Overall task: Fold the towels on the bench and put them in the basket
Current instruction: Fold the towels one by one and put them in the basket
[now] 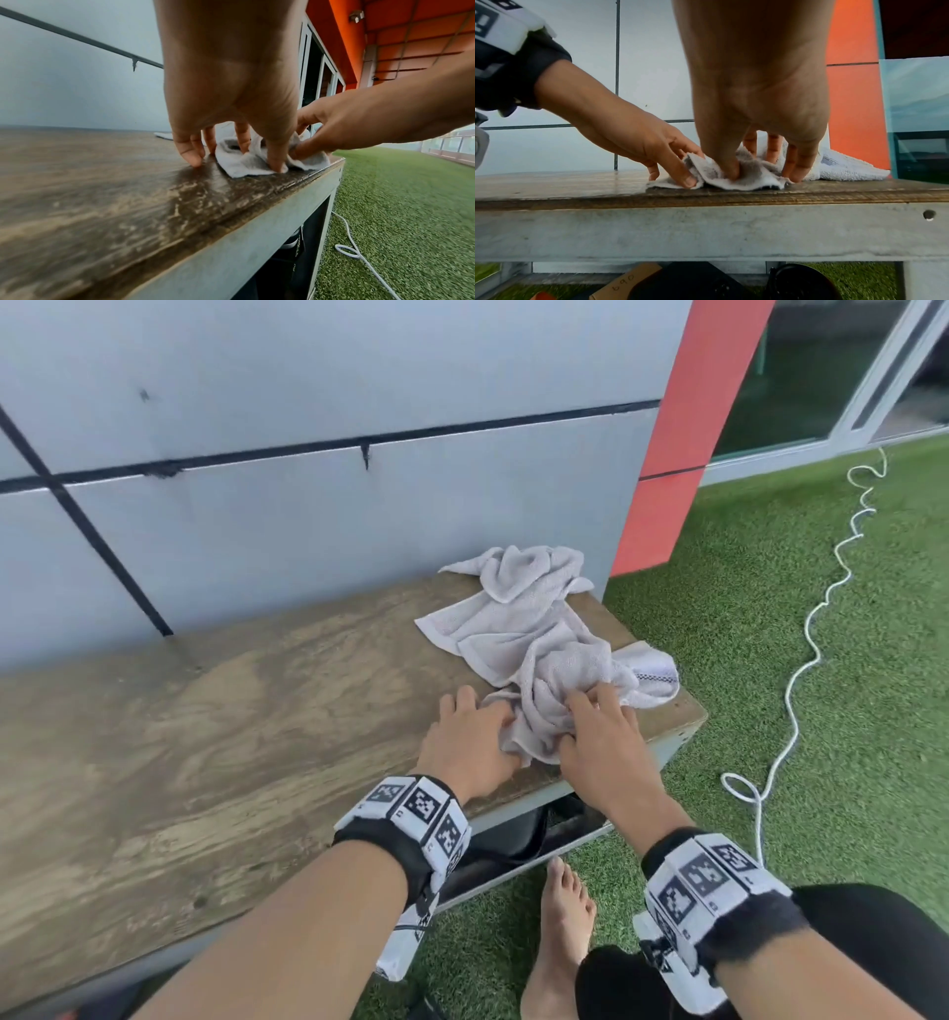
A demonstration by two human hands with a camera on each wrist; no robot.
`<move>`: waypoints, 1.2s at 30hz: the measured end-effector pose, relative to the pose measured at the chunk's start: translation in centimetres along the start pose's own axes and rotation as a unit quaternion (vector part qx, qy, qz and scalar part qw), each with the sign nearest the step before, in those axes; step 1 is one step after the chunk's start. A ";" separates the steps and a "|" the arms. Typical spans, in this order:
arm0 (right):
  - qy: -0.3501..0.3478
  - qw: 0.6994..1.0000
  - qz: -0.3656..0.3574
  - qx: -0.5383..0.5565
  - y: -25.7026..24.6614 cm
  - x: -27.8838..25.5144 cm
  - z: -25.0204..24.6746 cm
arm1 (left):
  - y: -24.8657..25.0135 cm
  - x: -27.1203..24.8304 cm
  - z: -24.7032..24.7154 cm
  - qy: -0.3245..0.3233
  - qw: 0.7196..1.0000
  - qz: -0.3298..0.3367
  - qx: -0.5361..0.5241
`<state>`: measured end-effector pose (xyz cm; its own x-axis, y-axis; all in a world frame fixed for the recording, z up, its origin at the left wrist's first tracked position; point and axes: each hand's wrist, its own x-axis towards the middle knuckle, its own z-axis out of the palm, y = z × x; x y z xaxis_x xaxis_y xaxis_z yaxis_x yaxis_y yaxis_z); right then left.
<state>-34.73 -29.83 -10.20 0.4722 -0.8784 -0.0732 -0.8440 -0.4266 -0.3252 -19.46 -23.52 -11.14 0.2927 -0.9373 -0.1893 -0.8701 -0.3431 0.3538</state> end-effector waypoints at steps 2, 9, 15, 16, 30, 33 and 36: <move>0.006 1.000 -0.017 0.005 -0.1 0.1 -0.2 | -0.5 0.0 -0.1 0.002 1.000 0.005 -0.016; 0.090 0.972 -0.087 0.196 -2.2 -0.8 -2.9 | -0.8 -1.1 -2.3 0.079 0.978 0.008 -0.195; 0.119 0.909 -0.124 0.379 -7.0 -2.1 -8.2 | -1.9 -4.0 -7.1 0.208 0.945 0.078 -0.240; 0.115 0.902 -0.130 0.394 -7.7 -2.1 -8.7 | -1.9 -4.4 -7.9 0.217 0.941 0.082 -0.245; -0.062 0.825 -0.337 0.450 -22.6 -4.3 -9.6 | -9.1 -17.1 -19.8 0.383 0.871 -0.013 -0.309; -0.106 0.831 -0.351 0.419 -24.6 -4.9 -7.7 | -11.5 -19.0 -19.8 0.381 0.861 -0.046 -0.333; -0.126 0.874 -0.328 0.336 -26.0 -5.0 -5.3 | -14.0 -20.0 -19.0 0.358 0.857 -0.099 -0.358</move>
<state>-16.49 -15.50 3.64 0.9112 -0.3799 0.1592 -0.0699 -0.5237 -0.8490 -5.56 -1.12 5.11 0.7975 -0.5658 0.2094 -0.3844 -0.2091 0.8992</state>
